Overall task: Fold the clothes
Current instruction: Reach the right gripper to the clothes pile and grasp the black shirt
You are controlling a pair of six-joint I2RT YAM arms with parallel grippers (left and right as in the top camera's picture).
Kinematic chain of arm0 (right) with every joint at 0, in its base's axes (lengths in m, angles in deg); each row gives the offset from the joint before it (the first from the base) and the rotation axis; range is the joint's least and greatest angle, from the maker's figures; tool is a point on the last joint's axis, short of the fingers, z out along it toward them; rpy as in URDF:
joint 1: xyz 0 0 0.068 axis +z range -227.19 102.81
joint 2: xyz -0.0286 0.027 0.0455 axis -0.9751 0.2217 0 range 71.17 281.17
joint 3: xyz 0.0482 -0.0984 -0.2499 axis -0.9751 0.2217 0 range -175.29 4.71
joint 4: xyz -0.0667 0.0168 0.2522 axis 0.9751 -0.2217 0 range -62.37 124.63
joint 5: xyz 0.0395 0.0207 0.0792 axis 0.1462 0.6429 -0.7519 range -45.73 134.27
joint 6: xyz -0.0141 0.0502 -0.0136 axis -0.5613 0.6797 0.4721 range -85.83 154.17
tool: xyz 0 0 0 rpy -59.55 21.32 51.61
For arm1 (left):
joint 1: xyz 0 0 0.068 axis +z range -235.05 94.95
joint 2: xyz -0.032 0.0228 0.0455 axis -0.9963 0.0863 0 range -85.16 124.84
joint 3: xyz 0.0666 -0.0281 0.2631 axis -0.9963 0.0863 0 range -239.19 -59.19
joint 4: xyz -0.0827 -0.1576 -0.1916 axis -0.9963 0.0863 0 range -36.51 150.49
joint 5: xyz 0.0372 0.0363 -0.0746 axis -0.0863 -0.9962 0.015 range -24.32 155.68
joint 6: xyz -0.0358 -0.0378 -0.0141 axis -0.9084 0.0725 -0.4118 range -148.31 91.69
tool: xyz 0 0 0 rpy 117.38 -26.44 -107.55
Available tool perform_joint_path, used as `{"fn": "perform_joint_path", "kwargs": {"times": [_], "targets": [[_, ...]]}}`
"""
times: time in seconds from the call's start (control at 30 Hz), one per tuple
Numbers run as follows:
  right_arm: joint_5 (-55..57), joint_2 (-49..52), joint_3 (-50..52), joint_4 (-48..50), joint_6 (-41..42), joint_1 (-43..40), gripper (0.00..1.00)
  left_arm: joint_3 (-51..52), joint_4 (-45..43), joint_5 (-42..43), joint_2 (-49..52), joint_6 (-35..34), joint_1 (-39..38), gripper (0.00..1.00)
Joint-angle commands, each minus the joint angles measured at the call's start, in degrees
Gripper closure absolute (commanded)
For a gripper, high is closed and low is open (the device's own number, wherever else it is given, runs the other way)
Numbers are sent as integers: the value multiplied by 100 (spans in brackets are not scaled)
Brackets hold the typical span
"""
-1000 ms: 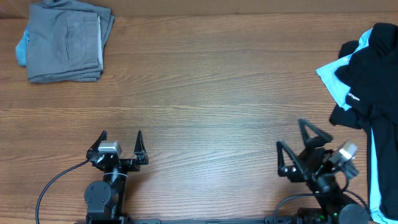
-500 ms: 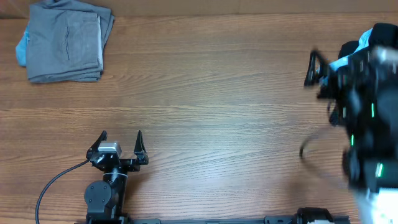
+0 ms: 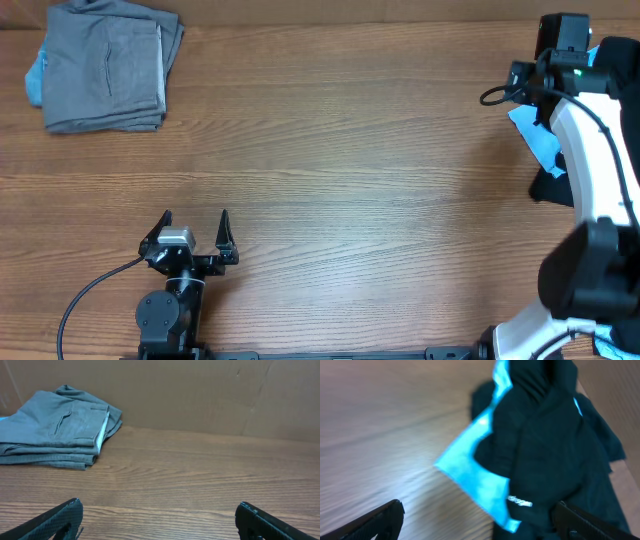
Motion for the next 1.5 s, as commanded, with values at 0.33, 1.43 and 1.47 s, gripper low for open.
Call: {"fn": "perform_joint_path", "kwargs": {"times": [0.33,1.43,1.47], "targets": [[-442,1222,-203,-42,186,-1322,1,20,13,-37,-61,114,4,0],[-1036,1733,28,409,101,-1744,37,20,13,-37,-61,114,4,0],[-1117,1733,28,409,98,-1773,38,20,13,-35,-61,114,4,0]]}}
